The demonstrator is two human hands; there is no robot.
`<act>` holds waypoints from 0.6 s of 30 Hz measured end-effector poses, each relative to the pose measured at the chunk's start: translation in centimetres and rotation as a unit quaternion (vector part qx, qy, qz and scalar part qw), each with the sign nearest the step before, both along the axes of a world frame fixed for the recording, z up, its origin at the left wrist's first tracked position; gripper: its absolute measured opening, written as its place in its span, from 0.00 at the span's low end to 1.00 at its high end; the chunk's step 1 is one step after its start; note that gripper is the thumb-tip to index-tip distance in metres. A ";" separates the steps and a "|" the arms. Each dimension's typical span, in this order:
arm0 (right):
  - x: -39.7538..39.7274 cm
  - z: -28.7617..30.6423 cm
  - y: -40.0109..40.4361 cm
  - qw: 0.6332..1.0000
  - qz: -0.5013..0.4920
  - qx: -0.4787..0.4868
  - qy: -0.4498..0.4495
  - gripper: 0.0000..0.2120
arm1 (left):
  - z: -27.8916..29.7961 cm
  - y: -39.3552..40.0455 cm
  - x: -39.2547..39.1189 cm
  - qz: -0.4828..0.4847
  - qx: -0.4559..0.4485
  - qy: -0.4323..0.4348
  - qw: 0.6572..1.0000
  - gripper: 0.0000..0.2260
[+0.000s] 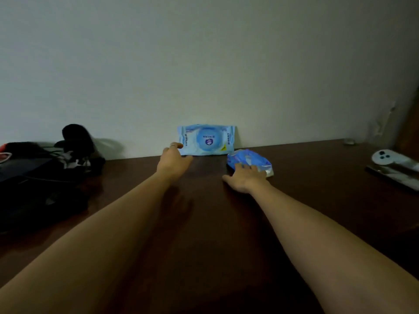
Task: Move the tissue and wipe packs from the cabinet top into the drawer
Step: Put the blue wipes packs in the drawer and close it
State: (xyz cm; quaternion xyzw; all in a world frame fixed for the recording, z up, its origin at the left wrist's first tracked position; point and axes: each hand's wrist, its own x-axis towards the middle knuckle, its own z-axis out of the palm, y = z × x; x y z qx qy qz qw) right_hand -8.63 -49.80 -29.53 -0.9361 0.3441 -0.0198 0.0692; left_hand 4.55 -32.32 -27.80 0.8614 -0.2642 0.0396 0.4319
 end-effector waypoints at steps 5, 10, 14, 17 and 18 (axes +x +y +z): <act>5.4 -1.9 -2.8 0.999 0.022 -0.023 0.008 0.41 | -1.5 -6.5 7.6 0.058 -0.107 0.065 0.990 0.35; 8.2 -2.5 -4.4 0.999 0.022 -0.038 0.021 0.42 | -3.9 -10.9 10.6 0.062 -0.214 0.144 0.964 0.41; 8.1 -2.2 -4.2 0.998 0.030 -0.050 0.026 0.41 | -4.2 -10.8 9.8 0.034 -0.165 0.118 0.979 0.14; 6.6 -1.0 -2.6 0.995 0.058 -0.081 0.008 0.37 | -3.6 -8.1 7.3 0.021 -0.213 0.142 0.967 0.12; 5.9 -0.6 -1.7 0.994 0.076 -0.082 -0.011 0.32 | -3.4 -6.9 6.3 0.034 -0.213 0.146 0.965 0.14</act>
